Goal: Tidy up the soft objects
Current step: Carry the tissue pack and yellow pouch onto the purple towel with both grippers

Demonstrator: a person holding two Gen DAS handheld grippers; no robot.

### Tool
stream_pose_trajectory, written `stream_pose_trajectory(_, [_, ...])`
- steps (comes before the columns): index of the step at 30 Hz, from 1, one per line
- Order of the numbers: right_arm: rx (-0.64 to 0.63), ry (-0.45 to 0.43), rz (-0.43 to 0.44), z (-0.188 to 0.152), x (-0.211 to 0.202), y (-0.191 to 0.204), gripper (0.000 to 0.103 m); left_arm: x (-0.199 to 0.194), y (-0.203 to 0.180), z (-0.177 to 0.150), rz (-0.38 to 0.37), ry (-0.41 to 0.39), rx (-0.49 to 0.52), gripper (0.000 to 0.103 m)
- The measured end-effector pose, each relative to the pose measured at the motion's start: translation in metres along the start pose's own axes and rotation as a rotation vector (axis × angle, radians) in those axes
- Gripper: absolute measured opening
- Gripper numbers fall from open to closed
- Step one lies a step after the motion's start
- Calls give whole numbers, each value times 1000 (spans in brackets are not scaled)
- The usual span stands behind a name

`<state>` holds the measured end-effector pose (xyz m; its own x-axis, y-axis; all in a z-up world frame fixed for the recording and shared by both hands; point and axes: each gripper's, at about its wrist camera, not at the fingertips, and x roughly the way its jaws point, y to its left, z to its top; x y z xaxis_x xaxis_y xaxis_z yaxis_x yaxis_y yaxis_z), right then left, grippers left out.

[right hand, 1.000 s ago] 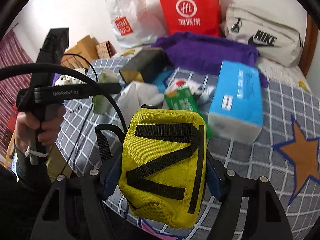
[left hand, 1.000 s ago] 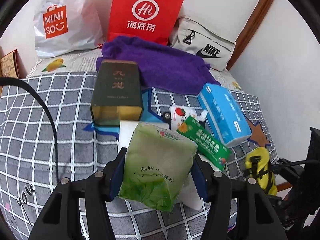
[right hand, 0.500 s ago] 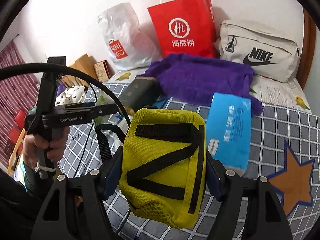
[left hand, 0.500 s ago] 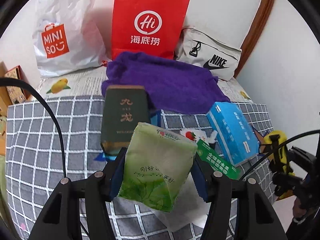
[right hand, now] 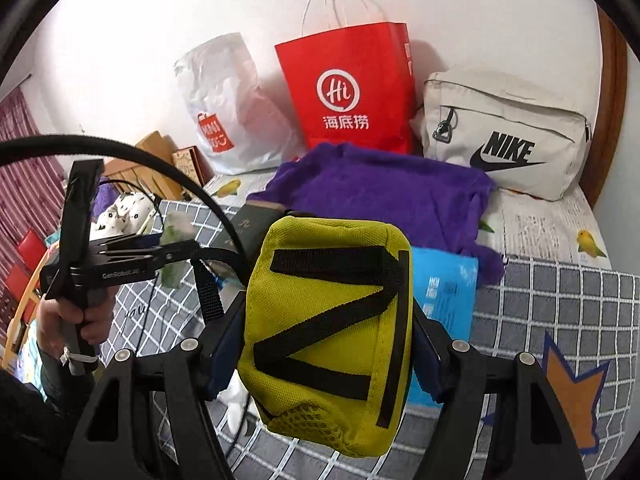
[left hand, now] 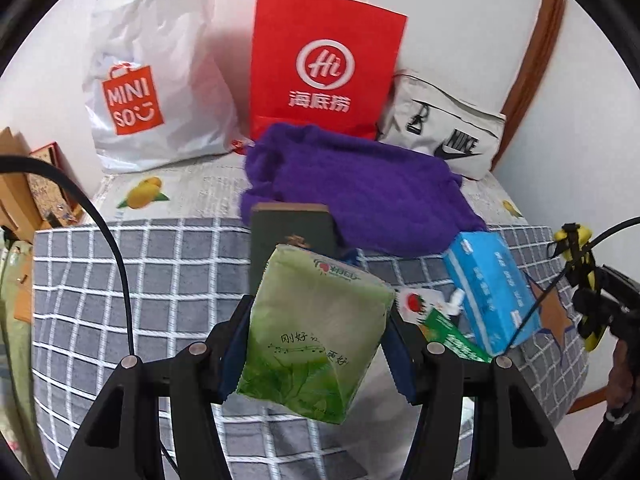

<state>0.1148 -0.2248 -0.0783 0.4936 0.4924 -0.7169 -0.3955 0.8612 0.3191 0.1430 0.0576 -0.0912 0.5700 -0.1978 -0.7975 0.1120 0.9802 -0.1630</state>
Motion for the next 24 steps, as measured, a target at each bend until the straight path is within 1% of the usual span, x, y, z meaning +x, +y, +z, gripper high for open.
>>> stream_pose_trajectory(3, [7, -12, -1, 9, 6, -8, 72, -1, 10, 4, 26, -7, -3, 58])
stream_pose_trajectory(6, [13, -24, -14, 22, 14, -17, 72, 3, 22, 10, 29, 0, -21, 58])
stream_pose_trajectory(11, [17, -59, -47, 56, 35, -29, 72, 13, 35, 29, 39, 0, -32, 58])
stream_pose_trajectory(12, [26, -69, -63, 66, 42, -34, 72, 14, 36, 34, 42, -3, -29, 58])
stream_pose_trajectory(15, [50, -85, -59, 89, 62, -46, 72, 23, 39, 52, 55, -7, -28, 58])
stream_pose_trajectory(18, [75, -83, -65, 108, 83, -60, 72, 36, 39, 73, 53, -13, -25, 58])
stream_pose_trajectory(24, [129, -54, -116, 137, 120, -92, 72, 71, 34, 114, 39, -4, -19, 58])
